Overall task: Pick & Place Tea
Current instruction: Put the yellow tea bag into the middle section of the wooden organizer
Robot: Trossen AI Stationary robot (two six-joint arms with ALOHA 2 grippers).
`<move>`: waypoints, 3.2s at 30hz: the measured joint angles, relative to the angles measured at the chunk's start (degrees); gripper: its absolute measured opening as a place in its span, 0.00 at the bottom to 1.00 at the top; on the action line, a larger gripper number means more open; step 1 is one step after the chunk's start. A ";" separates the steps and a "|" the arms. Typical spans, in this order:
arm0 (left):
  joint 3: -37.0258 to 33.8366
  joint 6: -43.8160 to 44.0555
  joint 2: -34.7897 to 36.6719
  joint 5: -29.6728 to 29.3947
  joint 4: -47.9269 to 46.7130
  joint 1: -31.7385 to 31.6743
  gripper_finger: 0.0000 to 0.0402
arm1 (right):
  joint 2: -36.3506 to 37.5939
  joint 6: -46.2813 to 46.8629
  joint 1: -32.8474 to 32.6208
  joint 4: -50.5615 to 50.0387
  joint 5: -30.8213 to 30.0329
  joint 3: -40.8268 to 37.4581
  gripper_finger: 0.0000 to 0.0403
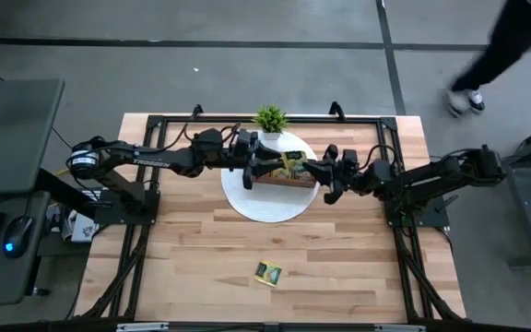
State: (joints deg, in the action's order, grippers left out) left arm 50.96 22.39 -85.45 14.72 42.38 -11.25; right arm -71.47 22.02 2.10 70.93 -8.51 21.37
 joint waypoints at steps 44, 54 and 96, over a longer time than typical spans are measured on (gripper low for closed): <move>7.10 1.73 -6.51 0.29 2.01 0.01 0.46 | -0.02 2.85 0.95 -2.57 1.18 0.00 0.00; 7.37 1.70 -6.47 0.56 2.07 0.01 0.25 | -0.01 3.06 0.95 -2.55 0.94 0.00 0.00; 7.32 -9.20 -6.47 0.04 -13.04 -0.01 0.00 | 8.94 -5.45 0.93 -14.48 -8.76 0.00 0.41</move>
State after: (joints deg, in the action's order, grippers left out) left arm 58.28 13.20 -91.92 14.76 29.34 -11.27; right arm -62.53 16.58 3.03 56.45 -17.27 21.37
